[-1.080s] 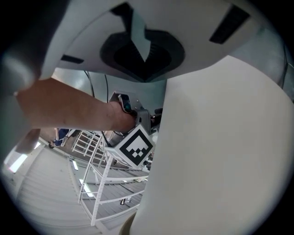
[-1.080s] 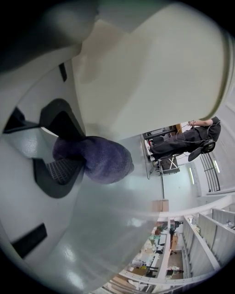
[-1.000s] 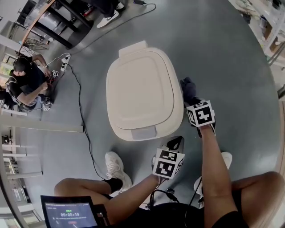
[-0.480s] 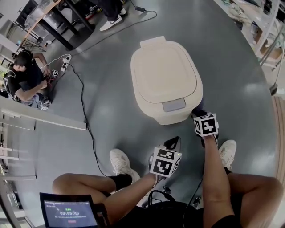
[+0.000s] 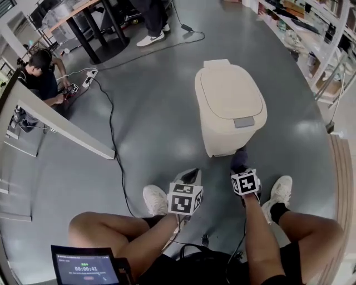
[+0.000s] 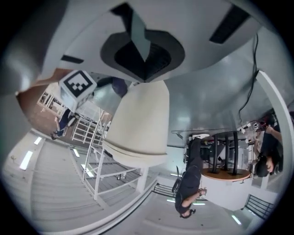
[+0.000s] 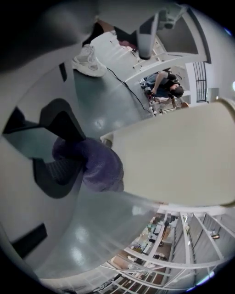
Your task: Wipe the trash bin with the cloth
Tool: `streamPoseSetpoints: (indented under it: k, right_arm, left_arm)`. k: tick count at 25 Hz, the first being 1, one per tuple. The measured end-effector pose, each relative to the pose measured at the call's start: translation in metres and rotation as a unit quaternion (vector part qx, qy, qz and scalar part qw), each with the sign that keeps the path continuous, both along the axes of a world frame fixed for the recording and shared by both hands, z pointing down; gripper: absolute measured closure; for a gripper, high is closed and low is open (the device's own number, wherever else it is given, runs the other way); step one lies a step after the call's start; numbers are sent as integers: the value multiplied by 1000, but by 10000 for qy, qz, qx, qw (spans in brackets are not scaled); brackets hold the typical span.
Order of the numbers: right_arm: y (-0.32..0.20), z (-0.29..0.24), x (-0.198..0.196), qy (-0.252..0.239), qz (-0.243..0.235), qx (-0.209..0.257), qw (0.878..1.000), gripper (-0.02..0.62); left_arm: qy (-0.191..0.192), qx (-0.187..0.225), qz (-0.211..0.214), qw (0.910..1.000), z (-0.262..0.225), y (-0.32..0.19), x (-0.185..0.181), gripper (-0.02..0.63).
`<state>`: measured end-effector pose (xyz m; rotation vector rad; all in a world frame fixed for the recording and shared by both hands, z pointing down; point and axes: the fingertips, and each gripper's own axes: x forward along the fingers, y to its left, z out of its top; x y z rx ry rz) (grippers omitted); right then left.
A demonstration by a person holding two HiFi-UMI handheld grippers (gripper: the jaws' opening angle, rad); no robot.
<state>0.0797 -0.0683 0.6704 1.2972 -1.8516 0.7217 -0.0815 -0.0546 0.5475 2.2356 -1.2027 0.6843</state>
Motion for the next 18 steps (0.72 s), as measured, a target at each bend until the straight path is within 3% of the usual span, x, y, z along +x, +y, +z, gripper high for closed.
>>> streamPoseSetpoints:
  k: [5,9,13,18]
  right_arm:
    - [34,-14,-88,-77,-816,-234,9964,486]
    - [46,-27,-148,-443,-1122,-207,9925,486]
    - [34,-55,-181,-1013,-957,69,9902,486]
    - [-1,-100,-195,-1655,-600,487,9832,486]
  left_arm:
    - [93,378,-443,9983,-37,-13,-57,607]
    - [219,399,-743,9962,-45,-18,-90,607]
    - [231,398,-790,9958,-44,-19,-108,607]
    - [227,398,-810,9957,-39,-25,-120,607]
